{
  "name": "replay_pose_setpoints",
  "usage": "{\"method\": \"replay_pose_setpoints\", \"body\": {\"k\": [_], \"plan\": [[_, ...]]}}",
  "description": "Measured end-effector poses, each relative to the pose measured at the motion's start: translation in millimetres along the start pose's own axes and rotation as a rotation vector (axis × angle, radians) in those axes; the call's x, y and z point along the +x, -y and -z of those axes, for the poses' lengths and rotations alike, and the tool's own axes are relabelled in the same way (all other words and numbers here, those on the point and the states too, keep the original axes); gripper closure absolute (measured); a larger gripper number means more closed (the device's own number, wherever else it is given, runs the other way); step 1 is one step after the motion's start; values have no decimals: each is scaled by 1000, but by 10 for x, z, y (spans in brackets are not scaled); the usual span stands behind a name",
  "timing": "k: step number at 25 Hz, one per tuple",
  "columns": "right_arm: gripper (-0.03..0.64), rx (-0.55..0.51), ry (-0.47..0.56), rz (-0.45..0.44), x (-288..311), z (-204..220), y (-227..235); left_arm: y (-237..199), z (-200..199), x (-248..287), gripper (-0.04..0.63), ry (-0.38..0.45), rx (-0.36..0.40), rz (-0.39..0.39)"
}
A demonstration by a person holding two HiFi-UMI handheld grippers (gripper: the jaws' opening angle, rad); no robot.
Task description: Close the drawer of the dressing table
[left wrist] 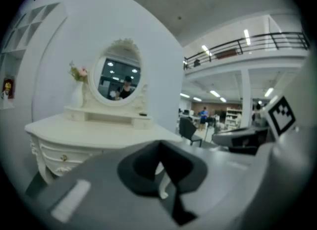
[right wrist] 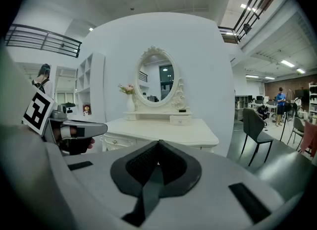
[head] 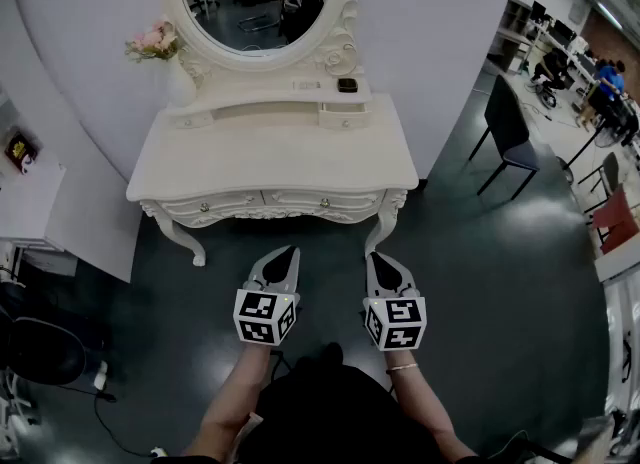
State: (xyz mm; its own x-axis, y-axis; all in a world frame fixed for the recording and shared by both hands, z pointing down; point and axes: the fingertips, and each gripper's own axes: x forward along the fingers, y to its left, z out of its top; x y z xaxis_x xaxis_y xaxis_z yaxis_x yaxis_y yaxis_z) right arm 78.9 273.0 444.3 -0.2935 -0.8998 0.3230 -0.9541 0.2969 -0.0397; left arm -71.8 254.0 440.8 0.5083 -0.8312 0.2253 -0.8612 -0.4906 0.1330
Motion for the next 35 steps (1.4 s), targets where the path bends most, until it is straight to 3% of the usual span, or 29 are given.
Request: {"method": "replay_pose_setpoints", "body": {"k": [21,25,35], "plan": [[611,13,23,-92,232,-91,169,129,-20,258,592,7,11,-36],[535,20,16,-105,284,-79,205,145,-10,292,592,2,12,-45],[497,41,-18,-136,577,-74,239,5,-12,480,592,-22,8,-69]]}}
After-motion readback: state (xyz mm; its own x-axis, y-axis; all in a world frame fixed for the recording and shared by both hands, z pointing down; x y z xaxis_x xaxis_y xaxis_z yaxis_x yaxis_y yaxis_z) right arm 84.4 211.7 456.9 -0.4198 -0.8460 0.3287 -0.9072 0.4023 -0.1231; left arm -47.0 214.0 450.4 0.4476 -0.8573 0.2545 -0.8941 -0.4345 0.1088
